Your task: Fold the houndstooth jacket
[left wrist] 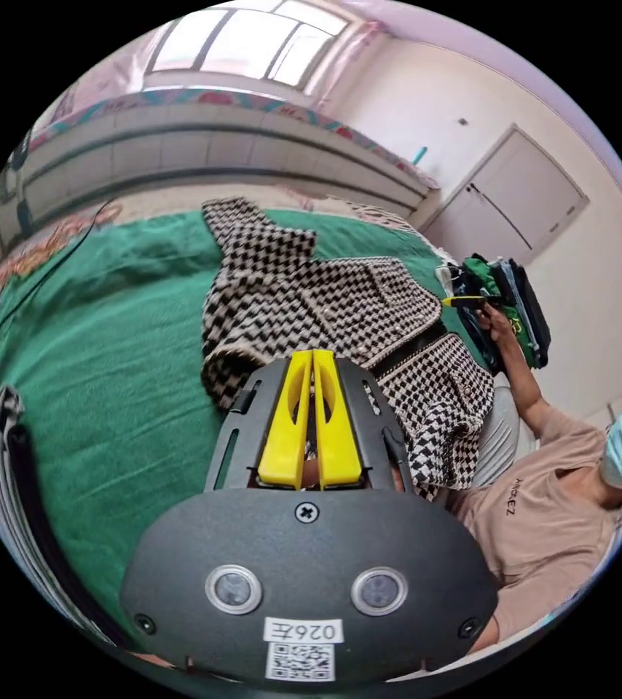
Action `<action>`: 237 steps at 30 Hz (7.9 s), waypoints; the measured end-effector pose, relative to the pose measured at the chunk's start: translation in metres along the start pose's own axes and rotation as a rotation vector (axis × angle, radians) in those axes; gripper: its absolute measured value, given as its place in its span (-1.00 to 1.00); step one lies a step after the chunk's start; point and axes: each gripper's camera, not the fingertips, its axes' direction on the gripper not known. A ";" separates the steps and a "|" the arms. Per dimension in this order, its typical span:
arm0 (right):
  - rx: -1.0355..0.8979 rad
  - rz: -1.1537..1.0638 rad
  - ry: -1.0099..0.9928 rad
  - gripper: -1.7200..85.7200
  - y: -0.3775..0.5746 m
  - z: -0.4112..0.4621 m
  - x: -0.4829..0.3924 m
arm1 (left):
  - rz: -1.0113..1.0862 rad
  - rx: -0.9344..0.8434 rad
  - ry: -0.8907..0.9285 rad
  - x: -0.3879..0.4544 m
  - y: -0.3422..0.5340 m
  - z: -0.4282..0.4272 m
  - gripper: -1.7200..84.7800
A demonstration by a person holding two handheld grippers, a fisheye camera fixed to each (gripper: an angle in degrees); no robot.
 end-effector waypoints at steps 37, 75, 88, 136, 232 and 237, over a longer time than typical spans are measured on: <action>-0.215 -0.116 0.050 -0.79 0.083 -0.036 0.016 | 0.253 -0.517 -0.196 0.151 -0.071 0.104 -0.76; -0.287 -0.205 -0.011 -0.98 0.071 -0.123 0.011 | 0.328 -0.407 -0.045 0.038 -0.072 0.013 -0.95; -0.012 -0.147 0.053 -0.99 0.042 -0.179 -0.028 | 0.146 -0.290 -0.069 -0.051 -0.069 -0.012 -0.95; 0.286 -0.721 -0.098 -0.98 0.064 -0.345 -0.328 | 0.662 1.047 0.386 0.030 0.224 -0.351 -0.96; 0.316 -0.221 -0.059 -0.90 -0.281 -0.214 -0.277 | -0.202 0.295 0.234 -0.273 -0.093 0.084 -0.65; 0.260 -0.205 -0.062 -0.84 -0.356 -0.170 -0.289 | -0.259 0.243 0.157 -0.313 -0.126 0.146 -0.63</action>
